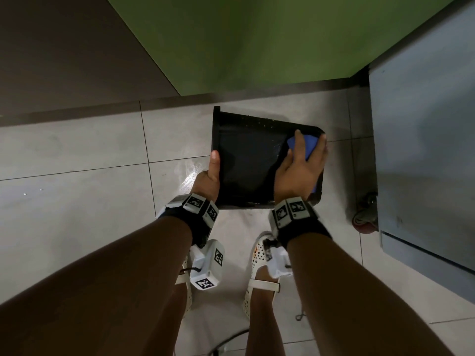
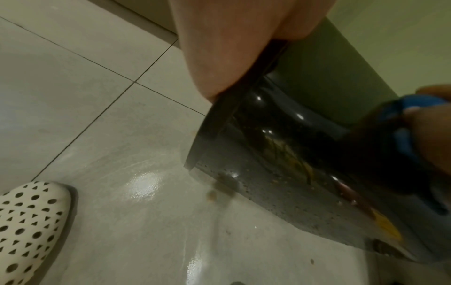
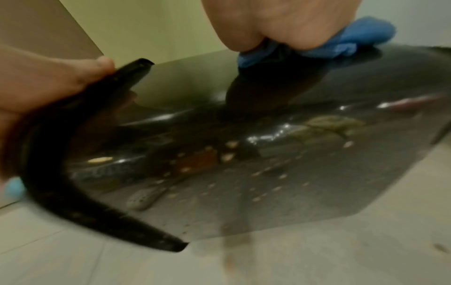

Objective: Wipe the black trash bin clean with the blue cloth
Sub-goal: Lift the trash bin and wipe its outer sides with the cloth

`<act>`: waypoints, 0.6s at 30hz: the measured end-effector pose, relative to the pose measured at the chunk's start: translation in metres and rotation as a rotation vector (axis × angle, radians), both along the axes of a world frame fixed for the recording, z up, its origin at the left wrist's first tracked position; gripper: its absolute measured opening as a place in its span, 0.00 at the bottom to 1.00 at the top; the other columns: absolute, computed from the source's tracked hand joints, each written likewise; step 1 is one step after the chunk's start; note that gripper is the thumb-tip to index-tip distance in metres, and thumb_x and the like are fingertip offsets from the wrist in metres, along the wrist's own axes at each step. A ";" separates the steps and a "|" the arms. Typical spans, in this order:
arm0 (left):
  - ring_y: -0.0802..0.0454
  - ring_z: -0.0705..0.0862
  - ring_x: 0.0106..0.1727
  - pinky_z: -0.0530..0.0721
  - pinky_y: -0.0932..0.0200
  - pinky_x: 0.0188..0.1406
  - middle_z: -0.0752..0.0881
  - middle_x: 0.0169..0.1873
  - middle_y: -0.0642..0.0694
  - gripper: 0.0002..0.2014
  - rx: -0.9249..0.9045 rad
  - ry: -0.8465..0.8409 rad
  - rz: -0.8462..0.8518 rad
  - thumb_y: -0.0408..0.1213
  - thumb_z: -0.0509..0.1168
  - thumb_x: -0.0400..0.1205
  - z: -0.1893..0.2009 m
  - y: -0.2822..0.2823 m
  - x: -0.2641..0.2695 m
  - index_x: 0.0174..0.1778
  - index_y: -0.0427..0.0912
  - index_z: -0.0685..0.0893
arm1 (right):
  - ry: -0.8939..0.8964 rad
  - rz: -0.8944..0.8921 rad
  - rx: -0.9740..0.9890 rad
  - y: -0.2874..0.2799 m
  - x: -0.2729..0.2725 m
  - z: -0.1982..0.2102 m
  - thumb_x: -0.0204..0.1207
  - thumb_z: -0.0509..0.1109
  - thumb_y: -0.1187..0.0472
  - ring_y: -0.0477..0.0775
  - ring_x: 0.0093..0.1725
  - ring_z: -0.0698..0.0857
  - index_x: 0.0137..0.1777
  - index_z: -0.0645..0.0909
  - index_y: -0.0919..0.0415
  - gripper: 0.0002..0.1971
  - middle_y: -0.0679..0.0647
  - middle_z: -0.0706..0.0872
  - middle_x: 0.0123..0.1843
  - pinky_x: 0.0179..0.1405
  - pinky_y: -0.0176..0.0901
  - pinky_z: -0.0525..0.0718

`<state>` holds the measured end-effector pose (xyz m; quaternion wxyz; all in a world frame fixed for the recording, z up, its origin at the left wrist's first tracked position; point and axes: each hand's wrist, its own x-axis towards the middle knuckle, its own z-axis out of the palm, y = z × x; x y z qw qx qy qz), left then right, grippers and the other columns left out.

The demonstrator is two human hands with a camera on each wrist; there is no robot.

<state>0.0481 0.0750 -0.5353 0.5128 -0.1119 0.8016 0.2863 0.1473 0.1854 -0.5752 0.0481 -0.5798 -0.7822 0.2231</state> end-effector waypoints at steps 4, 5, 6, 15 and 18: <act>0.36 0.84 0.51 0.81 0.43 0.61 0.85 0.49 0.34 0.36 0.029 0.027 0.012 0.68 0.39 0.78 -0.002 0.001 -0.002 0.41 0.40 0.79 | 0.076 0.244 0.051 -0.044 -0.025 0.009 0.79 0.59 0.56 0.74 0.78 0.57 0.74 0.71 0.52 0.22 0.67 0.62 0.79 0.74 0.68 0.58; 0.37 0.84 0.49 0.81 0.44 0.59 0.85 0.47 0.34 0.36 0.039 0.018 0.028 0.69 0.40 0.78 -0.002 0.000 -0.002 0.40 0.40 0.80 | 0.081 0.319 0.052 -0.055 -0.030 0.009 0.78 0.58 0.52 0.75 0.77 0.61 0.72 0.73 0.54 0.23 0.69 0.66 0.77 0.73 0.67 0.58; 0.38 0.84 0.48 0.81 0.44 0.57 0.86 0.47 0.34 0.35 0.052 0.008 0.047 0.69 0.41 0.77 -0.002 0.000 -0.001 0.39 0.41 0.81 | 0.082 0.382 0.051 -0.061 -0.033 0.009 0.77 0.57 0.49 0.75 0.75 0.64 0.70 0.75 0.55 0.23 0.70 0.69 0.75 0.72 0.65 0.57; 0.39 0.83 0.54 0.80 0.43 0.63 0.83 0.50 0.40 0.31 0.114 0.075 -0.003 0.65 0.41 0.80 0.001 -0.001 -0.003 0.48 0.43 0.80 | 0.095 0.373 0.056 -0.001 0.008 0.000 0.81 0.54 0.52 0.69 0.76 0.66 0.70 0.75 0.55 0.21 0.67 0.69 0.76 0.71 0.66 0.71; 0.49 0.79 0.54 0.78 0.59 0.52 0.80 0.53 0.46 0.20 0.247 0.154 0.092 0.51 0.48 0.86 0.003 0.001 -0.004 0.62 0.42 0.77 | 0.065 0.206 -0.017 -0.006 0.008 0.001 0.81 0.51 0.51 0.67 0.80 0.59 0.74 0.71 0.53 0.23 0.65 0.62 0.79 0.75 0.65 0.65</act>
